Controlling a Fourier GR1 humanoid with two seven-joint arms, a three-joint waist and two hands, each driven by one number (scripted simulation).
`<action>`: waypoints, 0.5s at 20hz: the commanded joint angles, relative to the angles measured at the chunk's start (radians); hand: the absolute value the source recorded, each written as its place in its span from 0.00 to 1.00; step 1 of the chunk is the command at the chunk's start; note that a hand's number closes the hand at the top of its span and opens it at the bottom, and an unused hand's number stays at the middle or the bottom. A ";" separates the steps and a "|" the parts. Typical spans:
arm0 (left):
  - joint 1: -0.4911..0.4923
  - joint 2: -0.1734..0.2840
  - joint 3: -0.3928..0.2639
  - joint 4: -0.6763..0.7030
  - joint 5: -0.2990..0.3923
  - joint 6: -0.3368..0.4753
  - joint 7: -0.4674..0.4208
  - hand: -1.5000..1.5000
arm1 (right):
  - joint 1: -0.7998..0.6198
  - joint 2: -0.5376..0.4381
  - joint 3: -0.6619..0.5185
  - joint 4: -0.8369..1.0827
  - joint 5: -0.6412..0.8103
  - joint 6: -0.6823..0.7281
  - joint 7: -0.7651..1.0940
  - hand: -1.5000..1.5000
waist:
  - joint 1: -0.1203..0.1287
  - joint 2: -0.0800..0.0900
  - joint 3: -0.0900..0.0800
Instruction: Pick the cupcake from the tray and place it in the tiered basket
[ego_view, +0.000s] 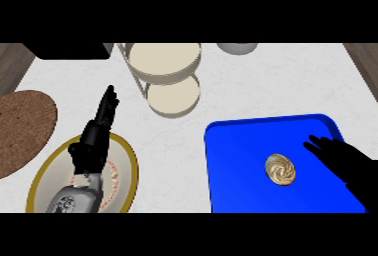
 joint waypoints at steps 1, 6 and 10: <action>0.035 -0.036 -0.042 -0.005 -0.031 0.010 -0.022 0.50 | -0.043 0.012 -0.056 0.127 0.020 -0.039 -0.071 0.00 | 0.002 0.000 0.000; 0.025 -0.009 0.002 -0.030 -0.017 -0.018 0.013 0.50 | -0.120 0.075 -0.021 0.193 0.035 0.028 -0.034 0.00 | 0.007 0.001 0.000; 0.061 0.017 0.037 -0.067 0.012 -0.055 0.008 0.50 | -0.033 0.078 -0.010 0.191 0.097 -0.039 -0.124 0.00 | 0.004 0.000 0.000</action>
